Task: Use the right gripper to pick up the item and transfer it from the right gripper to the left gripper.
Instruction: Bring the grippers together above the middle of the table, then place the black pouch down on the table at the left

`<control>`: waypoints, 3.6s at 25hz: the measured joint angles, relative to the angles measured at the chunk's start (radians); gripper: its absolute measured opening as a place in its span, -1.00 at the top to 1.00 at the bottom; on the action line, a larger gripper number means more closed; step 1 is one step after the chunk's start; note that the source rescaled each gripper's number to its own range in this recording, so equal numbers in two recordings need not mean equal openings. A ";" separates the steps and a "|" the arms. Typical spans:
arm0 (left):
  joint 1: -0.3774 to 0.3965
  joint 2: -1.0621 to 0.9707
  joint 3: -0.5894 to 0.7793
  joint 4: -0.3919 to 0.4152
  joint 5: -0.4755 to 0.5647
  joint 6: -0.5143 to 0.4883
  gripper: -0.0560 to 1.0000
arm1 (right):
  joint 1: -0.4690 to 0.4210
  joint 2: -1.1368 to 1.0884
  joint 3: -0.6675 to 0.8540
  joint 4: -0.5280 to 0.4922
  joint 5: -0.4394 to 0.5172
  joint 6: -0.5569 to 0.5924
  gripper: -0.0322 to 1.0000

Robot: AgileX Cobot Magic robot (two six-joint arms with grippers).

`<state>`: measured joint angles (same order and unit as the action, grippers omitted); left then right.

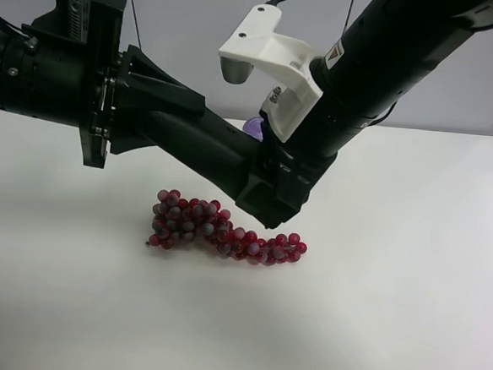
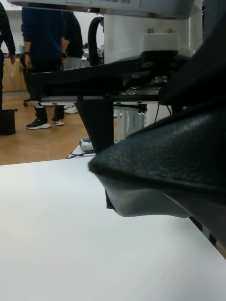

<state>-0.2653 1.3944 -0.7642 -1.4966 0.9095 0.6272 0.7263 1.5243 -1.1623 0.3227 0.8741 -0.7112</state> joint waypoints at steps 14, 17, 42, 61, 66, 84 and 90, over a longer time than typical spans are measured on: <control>0.000 0.001 0.000 -0.004 0.000 0.007 0.89 | 0.003 -0.055 0.000 -0.085 0.055 0.064 -0.99; 0.000 0.001 0.000 -0.004 0.000 0.010 0.89 | 0.003 -0.121 0.000 -0.137 0.129 0.126 -0.99; 0.000 0.001 0.000 -0.004 0.000 0.011 0.89 | 0.003 -0.906 0.407 -0.200 0.317 0.459 -0.99; 0.000 0.001 0.000 -0.005 0.000 0.011 0.89 | 0.003 -1.264 0.650 -0.200 0.207 0.505 -0.99; 0.000 0.001 0.000 -0.005 0.000 0.011 0.89 | 0.003 -1.264 0.650 -0.176 0.207 0.527 -1.00; 0.000 0.001 0.000 -0.005 0.000 0.011 0.89 | -0.019 -1.379 0.651 -0.151 0.207 0.530 -0.99; 0.000 0.001 0.000 -0.005 0.001 0.011 0.89 | -0.228 -1.519 0.651 -0.150 0.207 0.530 -0.99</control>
<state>-0.2653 1.3955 -0.7642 -1.5015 0.9104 0.6381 0.4980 0.0053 -0.5111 0.1726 1.0809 -0.1809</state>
